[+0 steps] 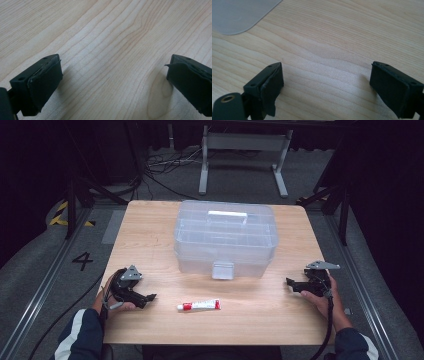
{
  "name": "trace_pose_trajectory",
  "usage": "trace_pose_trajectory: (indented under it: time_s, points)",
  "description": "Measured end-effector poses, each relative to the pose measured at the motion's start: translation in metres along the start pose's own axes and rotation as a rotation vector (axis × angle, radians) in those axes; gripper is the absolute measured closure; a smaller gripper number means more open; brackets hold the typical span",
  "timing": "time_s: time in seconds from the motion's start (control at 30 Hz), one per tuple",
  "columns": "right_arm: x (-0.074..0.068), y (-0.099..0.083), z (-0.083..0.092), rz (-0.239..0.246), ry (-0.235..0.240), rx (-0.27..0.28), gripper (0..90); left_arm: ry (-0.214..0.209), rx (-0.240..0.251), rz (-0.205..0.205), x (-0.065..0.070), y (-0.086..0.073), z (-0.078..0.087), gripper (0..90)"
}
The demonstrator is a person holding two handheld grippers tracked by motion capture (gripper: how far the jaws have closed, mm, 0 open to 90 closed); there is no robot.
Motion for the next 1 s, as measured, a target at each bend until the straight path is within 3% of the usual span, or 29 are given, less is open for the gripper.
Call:
trace_pose_trajectory:
  time_s: [0.57, 0.83, 1.0]
  points:
    - [0.001, 0.0, 0.003, 0.015, 0.014, -0.034, 12.0, 0.0, 0.0, 0.0, 0.0, 0.0, 0.0, 0.4]
    - [-0.001, 0.004, 0.005, 0.067, 0.015, -0.05, 18.2, 0.008, 0.0, 0.001, -0.001, 0.0, 0.0, 0.4]
    - [-0.004, 0.01, 0.013, 0.067, 0.041, -0.021, 19.6, 0.01, 0.001, 0.008, -0.001, 0.0, 0.0, 0.4]
Point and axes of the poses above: each handheld gripper's, and its own axes: z roughly backward along the jaws, y roughly out of its top, x roughly to its right, the point moved 6 cm from there along -z, roughly forward along the jaws, and after that the axes turned 4 degrees about x, right-handed, at the moved point
